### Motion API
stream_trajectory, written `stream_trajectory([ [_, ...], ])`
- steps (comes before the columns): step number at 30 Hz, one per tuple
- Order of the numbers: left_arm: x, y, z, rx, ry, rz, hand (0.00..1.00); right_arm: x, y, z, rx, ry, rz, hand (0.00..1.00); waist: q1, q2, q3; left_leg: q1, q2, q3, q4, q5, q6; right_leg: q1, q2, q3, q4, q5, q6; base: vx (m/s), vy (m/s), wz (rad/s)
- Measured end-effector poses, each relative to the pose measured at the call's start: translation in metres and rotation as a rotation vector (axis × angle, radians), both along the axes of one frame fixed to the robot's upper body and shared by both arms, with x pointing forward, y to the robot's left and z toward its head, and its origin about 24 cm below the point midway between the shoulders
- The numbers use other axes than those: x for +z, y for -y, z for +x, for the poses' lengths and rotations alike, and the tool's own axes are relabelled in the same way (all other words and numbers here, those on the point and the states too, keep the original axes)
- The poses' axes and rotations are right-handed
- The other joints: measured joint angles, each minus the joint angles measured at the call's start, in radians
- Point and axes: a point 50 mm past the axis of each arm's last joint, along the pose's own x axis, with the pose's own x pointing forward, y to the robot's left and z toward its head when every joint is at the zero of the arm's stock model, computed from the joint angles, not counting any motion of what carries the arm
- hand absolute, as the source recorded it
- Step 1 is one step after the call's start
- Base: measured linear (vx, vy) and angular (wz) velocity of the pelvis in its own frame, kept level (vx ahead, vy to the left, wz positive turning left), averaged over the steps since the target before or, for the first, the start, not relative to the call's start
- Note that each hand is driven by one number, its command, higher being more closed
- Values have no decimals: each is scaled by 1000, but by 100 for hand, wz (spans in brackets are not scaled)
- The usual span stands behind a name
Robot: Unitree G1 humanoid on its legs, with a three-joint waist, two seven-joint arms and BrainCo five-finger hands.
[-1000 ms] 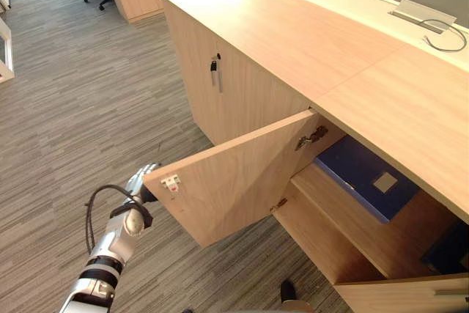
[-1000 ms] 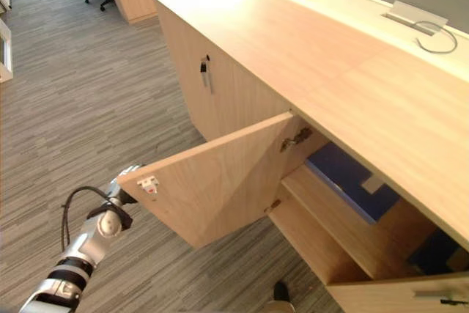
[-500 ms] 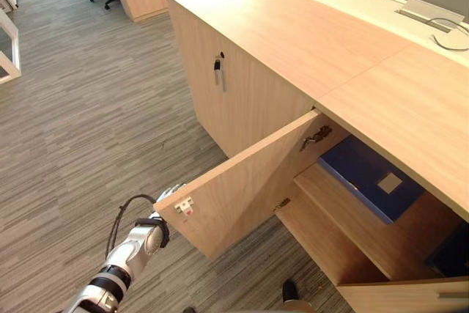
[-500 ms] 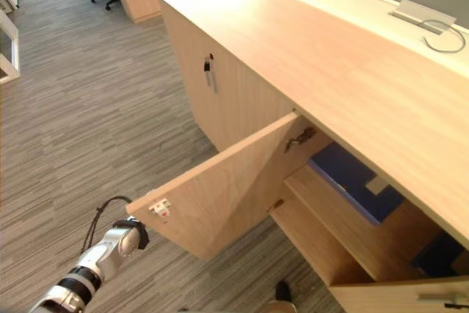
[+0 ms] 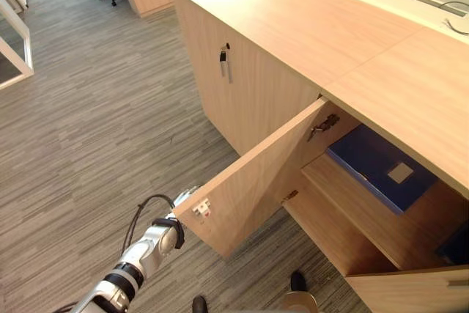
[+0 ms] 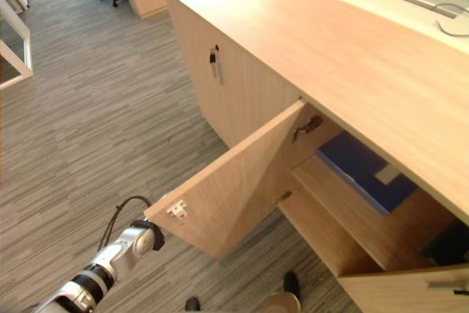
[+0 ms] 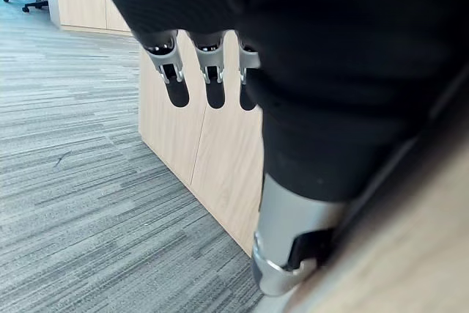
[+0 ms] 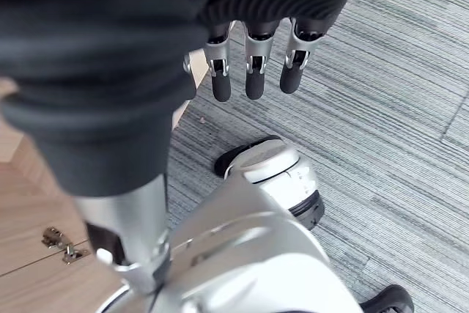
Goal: Walk over to the cabinet, pick up the folder, carry it to the office cabinet, place the folder inside the office cabinet, then close the office cabinet door
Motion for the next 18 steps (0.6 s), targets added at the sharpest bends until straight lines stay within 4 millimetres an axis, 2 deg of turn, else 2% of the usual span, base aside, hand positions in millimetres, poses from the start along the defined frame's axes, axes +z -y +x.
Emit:
stream_trajectory([
  [3, -5, 1, -6, 21, -23, -27, 0, 0, 1, -5, -16, -19, 4, 0, -2, -7, 5, 16, 0, 19, -5, -1, 0, 2, 1, 17, 0, 0, 1, -2, 13, -16],
  [6, -8, -4, -9, 61, -38, -42, 0, -1, 0, -12, -49, -33, 15, 0, 0, -29, 19, 18, 10, 37, 69, -44, -3, 8, 9, 44, 16, 0, 1, 18, 19, -25],
  [8, -12, -17, -15, 117, -52, -43, 0, -1, 2, -18, -135, -21, 14, 0, 2, -56, 36, 32, 22, 85, 146, -98, -3, 15, 20, 96, 28, 2, 3, -24, 29, -63],
  [10, -11, -27, -19, 173, -57, -63, 0, -1, 1, -23, -191, -12, 21, 0, 4, -72, 38, 30, 24, 115, 169, -118, 0, 0, 21, 125, 30, 8, 5, -77, 28, -57],
  [11, -8, -37, -24, 236, -44, -103, 0, -2, -5, -26, -224, -2, 37, 0, 7, -88, 40, 6, 17, 138, 204, -131, 4, -29, 14, 135, 25, 26, 13, -126, 68, -50],
  [12, 1, -47, -30, 298, -13, -157, 0, -2, -10, -30, -253, 5, 49, 0, 1, -118, 36, -53, -5, 152, 270, -148, 25, -55, -13, 130, -13, 22, 27, -104, 79, -26],
  [13, 5, -48, -32, 338, 3, -212, 0, -2, -10, -33, -261, 1, 45, 0, 0, -109, 36, -77, -7, 172, 286, -153, 51, -35, -35, 63, -54, 11, 41, -67, 128, -35],
  [14, 12, -57, -42, 480, 50, -354, 0, -2, -9, -34, -289, -8, 49, 0, 30, -67, 70, -79, 49, 211, 311, -166, 58, -111, -72, -98, 201, -53, -33, -37, 99, -41],
  [15, 7, -69, -54, 590, 43, -411, 0, -3, -12, -36, -284, -17, 59, 0, 41, -63, 76, -71, 74, 220, 338, -181, 53, -150, -90, -134, 436, -66, -67, -2, 85, -52],
  [16, 2, -77, -64, 661, 29, -427, 0, -4, -15, -38, -283, -23, 68, 0, 46, -67, 75, -55, 83, 227, 346, -188, 48, -154, -102, -161, 547, -79, -86, 10, 14, -51],
  [17, -10, -89, -89, 775, -28, -439, 0, -5, -19, -38, -267, -26, 81, 0, 75, -84, 65, -23, 82, 264, 346, -202, 44, -114, -134, -241, 651, -104, -97, 27, -11, -47],
  [18, -15, -91, -98, 804, -52, -440, 0, -5, -20, -34, -246, -22, 83, 0, 87, -88, 63, -22, 81, 279, 350, -206, 43, -92, -143, -288, 630, -128, -79, 30, -65, -69],
])
